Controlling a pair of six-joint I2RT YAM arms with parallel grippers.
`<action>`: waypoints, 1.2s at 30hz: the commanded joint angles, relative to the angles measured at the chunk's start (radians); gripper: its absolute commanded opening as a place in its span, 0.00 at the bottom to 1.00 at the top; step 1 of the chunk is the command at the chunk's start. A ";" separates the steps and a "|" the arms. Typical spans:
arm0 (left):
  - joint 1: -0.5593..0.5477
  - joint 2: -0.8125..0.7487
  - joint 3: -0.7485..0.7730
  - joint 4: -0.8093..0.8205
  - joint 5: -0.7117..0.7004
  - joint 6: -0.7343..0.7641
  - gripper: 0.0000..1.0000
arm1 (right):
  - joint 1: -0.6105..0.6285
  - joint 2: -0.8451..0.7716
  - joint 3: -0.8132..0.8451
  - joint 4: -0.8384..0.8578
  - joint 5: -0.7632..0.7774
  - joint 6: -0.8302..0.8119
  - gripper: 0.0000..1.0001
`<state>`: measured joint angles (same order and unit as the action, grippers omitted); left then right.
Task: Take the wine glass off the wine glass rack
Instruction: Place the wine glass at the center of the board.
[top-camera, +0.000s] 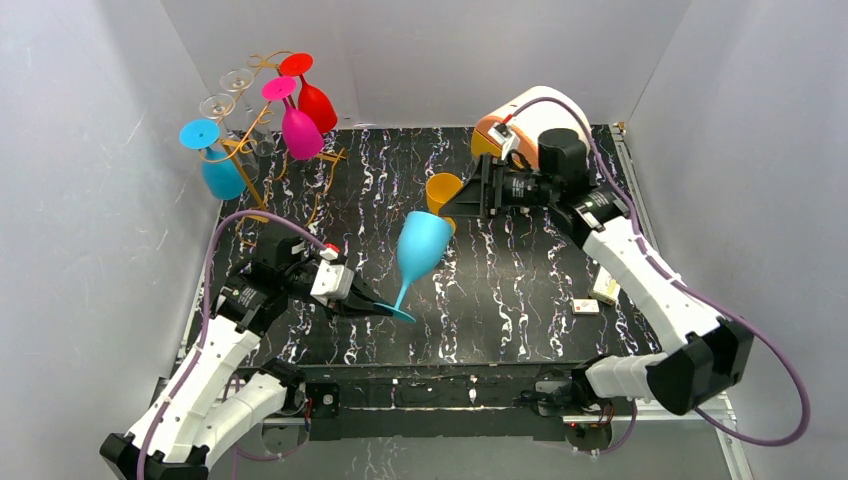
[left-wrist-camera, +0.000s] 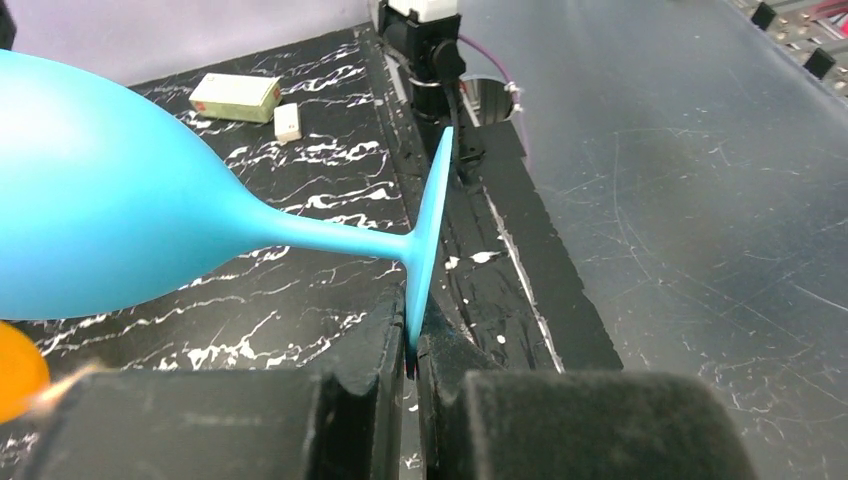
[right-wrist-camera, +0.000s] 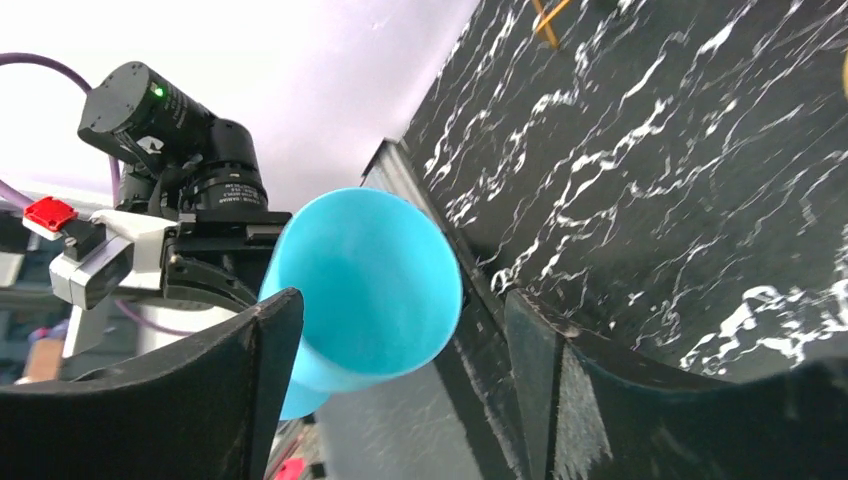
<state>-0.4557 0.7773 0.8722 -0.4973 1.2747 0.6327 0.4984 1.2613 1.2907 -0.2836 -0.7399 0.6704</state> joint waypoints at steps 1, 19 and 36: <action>-0.003 0.011 -0.028 -0.026 0.125 0.069 0.00 | -0.001 0.033 0.028 0.067 -0.141 0.091 0.79; -0.003 0.010 -0.045 -0.111 0.152 0.133 0.00 | 0.035 0.052 -0.010 0.070 -0.211 0.122 0.61; -0.003 0.072 -0.016 -0.263 0.186 0.280 0.00 | 0.067 0.049 -0.064 0.196 -0.425 0.190 0.58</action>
<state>-0.4557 0.8310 0.8238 -0.7021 1.4044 0.8516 0.5575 1.3190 1.2213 -0.0879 -1.1168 0.8791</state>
